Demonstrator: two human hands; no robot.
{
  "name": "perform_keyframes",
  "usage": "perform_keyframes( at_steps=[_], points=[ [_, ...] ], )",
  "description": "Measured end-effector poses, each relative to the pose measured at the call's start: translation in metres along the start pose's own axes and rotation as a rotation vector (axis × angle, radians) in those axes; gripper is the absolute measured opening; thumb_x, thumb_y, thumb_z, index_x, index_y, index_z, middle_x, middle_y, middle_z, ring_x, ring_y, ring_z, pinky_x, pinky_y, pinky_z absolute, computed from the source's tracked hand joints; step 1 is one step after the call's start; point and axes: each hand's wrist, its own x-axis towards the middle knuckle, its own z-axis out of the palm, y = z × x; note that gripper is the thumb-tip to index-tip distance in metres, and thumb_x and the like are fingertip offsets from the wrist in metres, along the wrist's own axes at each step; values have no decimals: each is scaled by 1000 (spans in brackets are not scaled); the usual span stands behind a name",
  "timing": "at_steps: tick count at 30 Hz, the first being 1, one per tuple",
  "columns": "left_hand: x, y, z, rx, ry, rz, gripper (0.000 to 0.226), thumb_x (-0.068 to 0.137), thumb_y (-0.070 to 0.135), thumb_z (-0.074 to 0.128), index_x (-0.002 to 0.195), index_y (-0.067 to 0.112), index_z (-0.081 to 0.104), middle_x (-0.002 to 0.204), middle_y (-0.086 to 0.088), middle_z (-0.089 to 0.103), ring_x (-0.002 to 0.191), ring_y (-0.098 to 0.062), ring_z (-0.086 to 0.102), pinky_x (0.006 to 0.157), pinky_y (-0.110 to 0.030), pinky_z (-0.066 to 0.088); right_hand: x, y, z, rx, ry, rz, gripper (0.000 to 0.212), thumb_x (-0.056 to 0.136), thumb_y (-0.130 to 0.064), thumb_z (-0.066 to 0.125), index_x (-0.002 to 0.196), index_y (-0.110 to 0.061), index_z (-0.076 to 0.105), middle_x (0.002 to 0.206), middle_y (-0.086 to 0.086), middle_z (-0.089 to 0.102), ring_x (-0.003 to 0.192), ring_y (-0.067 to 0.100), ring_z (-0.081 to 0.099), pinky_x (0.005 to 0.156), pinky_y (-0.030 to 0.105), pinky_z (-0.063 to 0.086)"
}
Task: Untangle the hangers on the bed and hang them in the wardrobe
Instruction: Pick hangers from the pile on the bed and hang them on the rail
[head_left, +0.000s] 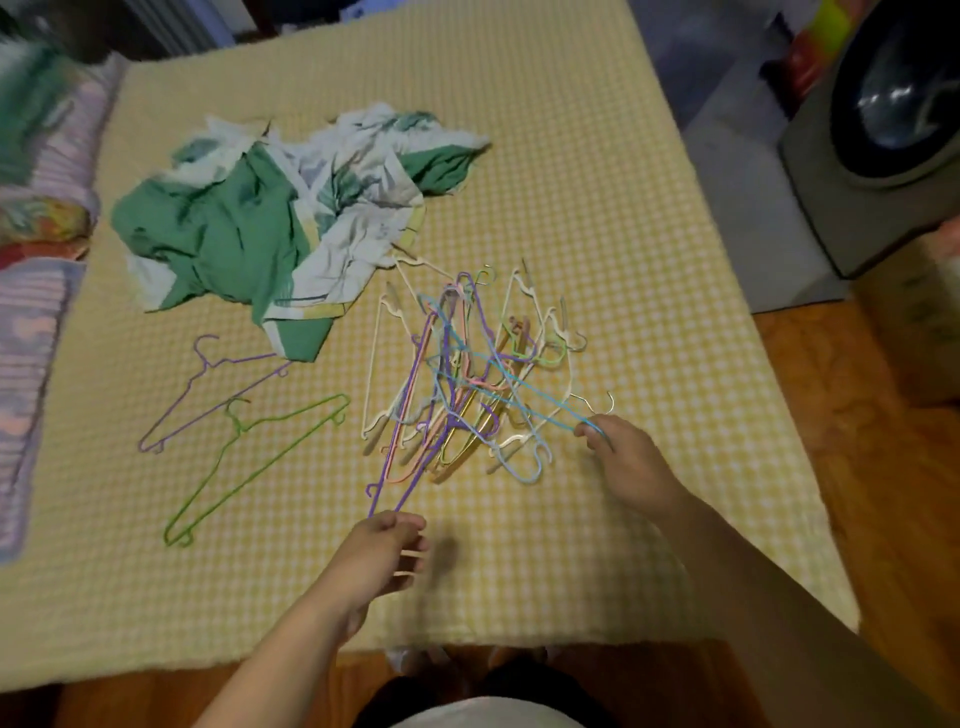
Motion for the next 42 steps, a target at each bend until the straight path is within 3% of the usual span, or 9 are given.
perform_keyframes(
  at_steps=[7, 11, 17, 22, 26, 29, 33, 36, 42],
  points=[
    [-10, 17, 19, 66, -58, 43, 22, 98, 13, 49, 114, 6, 61, 84, -6, 68, 69, -21, 63, 63, -29, 48, -15, -50, -22, -103, -40, -318, 27, 102, -36, 37, 96, -22, 60, 98, -7, 56, 94, 14, 55, 86, 38, 46],
    [-18, 22, 14, 80, -53, 69, 21, 99, 15, 49, 113, 7, 63, 85, -5, 69, 68, -20, 64, 65, -28, 48, -16, -84, -27, -130, 69, -375, 24, 105, -32, 40, 83, -25, 46, 80, -11, 44, 81, 15, 50, 76, 38, 44],
    [-33, 11, -15, 29, 12, 85, 21, 100, 17, 51, 113, 8, 64, 87, -5, 68, 70, -20, 64, 65, -29, 49, -4, -131, -23, -249, 198, -407, 26, 105, -35, 37, 91, -17, 49, 89, 0, 56, 81, 30, 55, 69, 41, 47],
    [-53, -17, -45, -59, 61, 63, 23, 100, 16, 49, 115, 7, 63, 87, -5, 68, 70, -20, 64, 66, -29, 50, 6, -156, -22, -329, 235, -369, 21, 99, -19, 50, 83, -23, 38, 91, 2, 62, 82, 32, 59, 63, 34, 38],
    [-63, -33, -62, -129, 75, 54, 23, 100, 15, 49, 115, 7, 63, 86, -5, 68, 72, -22, 64, 66, -30, 49, -5, -147, -29, -230, 281, -277, 18, 101, -26, 45, 86, -15, 45, 82, -11, 52, 76, 25, 53, 63, 34, 36],
    [-64, -38, -65, -150, 57, 51, 23, 99, 14, 49, 115, 6, 63, 86, -6, 68, 71, -22, 63, 65, -30, 49, -23, -131, -33, -210, 394, -298, 20, 103, -23, 44, 86, -13, 50, 82, -5, 56, 72, 25, 50, 62, 33, 31],
    [-57, -40, -58, -154, 38, 37, 23, 98, 15, 51, 115, 5, 63, 84, -7, 68, 71, -23, 64, 66, -31, 49, -40, -112, -41, -156, 441, -234, 29, 101, -37, 34, 87, -16, 50, 82, 2, 61, 72, 31, 62, 65, 40, 48],
    [-50, -38, -44, -130, -7, 43, 24, 98, 18, 52, 115, 7, 64, 86, -5, 70, 73, -22, 65, 69, -32, 50, -54, -106, -50, 167, 546, -139, 26, 101, -35, 36, 87, -19, 52, 84, -1, 62, 65, 25, 64, 63, 48, 55],
    [-51, -12, -1, -243, -231, 39, 34, 95, 42, 60, 113, 14, 67, 104, -5, 70, 92, -21, 66, 89, -41, 52, -107, -110, 6, 467, 451, -163, 25, 103, -25, 35, 108, -25, 59, 110, 1, 60, 80, 17, 72, 75, 32, 57]
  ],
)
